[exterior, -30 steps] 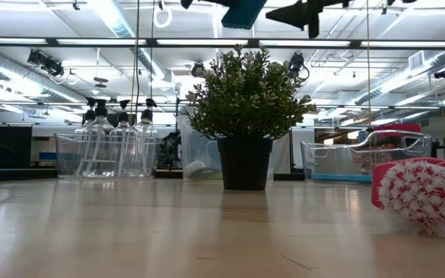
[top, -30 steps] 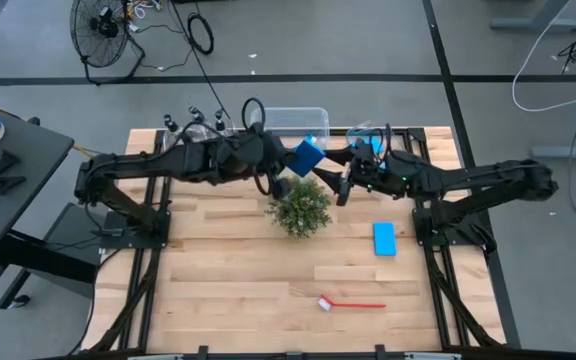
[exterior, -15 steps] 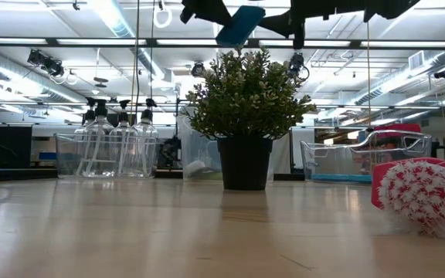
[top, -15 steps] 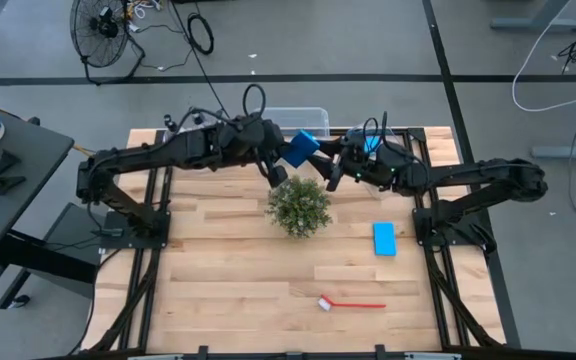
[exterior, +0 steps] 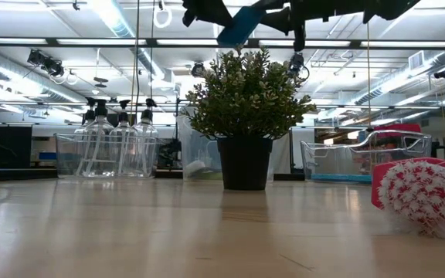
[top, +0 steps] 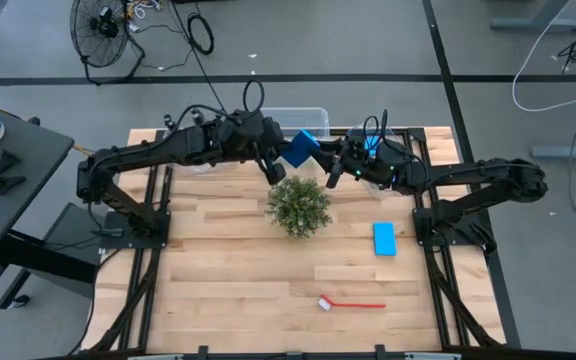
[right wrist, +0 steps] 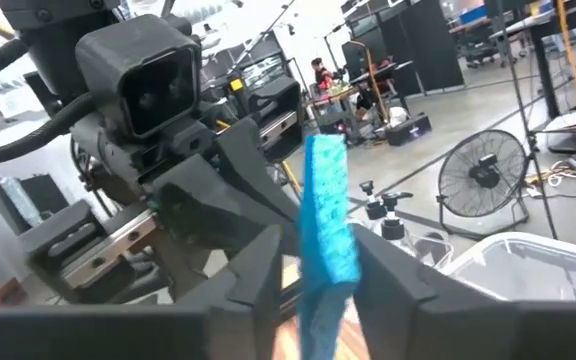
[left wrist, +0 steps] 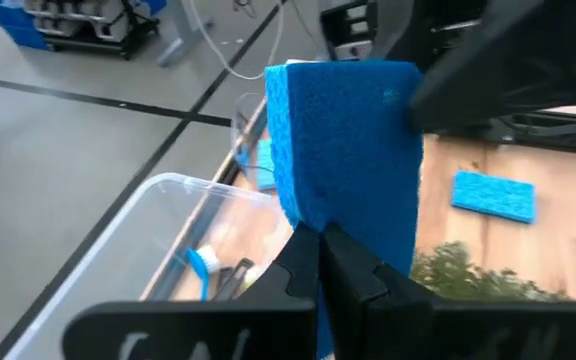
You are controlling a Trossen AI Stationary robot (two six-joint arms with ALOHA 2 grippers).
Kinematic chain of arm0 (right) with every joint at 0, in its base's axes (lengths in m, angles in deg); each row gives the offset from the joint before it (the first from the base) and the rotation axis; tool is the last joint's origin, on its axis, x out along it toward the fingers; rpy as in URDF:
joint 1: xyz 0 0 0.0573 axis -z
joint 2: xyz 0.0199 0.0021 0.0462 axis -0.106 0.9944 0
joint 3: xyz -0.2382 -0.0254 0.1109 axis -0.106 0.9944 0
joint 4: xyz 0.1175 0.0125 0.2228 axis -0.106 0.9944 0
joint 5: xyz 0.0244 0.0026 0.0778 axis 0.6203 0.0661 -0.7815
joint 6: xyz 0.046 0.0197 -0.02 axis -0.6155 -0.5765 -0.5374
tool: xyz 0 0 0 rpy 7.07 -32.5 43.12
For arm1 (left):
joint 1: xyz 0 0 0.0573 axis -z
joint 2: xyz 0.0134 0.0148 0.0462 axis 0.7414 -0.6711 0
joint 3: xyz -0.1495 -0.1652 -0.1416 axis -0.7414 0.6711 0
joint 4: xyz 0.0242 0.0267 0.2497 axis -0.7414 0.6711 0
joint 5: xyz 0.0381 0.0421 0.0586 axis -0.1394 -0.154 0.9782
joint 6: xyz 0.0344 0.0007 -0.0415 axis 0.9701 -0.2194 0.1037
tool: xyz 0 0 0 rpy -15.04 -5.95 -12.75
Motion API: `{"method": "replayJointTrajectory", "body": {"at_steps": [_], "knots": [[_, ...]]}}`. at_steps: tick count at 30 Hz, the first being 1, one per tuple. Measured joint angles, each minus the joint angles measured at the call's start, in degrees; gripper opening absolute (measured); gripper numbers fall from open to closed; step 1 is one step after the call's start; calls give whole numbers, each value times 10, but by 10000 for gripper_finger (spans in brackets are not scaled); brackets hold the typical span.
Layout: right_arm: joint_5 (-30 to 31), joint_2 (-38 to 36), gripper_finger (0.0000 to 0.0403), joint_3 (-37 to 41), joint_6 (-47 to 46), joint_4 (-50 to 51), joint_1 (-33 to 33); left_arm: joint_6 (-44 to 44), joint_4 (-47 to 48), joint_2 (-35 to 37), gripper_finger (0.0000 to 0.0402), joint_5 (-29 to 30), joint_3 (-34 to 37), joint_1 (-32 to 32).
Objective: Pick & Place Kitchen Sink Supplies
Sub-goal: Put the blue sponge into the right transparent bin
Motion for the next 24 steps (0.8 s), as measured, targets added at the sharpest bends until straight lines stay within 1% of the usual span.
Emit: {"method": "replayJointTrajectory", "body": {"at_steps": [3,8,10,12,15,19,22,24], "knots": [[13,0,87,0,0,2,0,-1,0,0,2,-17,0,0],[13,0,28,0,0,7,0,-1,1,0,12,-17,0,0],[13,0,12,0,0,8,0,-2,0,0,16,-15,0,0],[12,0,9,0,3,7,0,-4,-2,0,20,-14,0,0],[9,0,16,0,4,7,0,-9,-4,0,27,-15,0,0],[0,0,14,0,12,8,0,-14,-6,0,41,-26,0,0],[-1,0,8,0,24,8,0,-35,-7,0,65,-28,0,0],[-2,0,8,0,38,9,1,-44,-9,0,91,-27,0,0]]}}
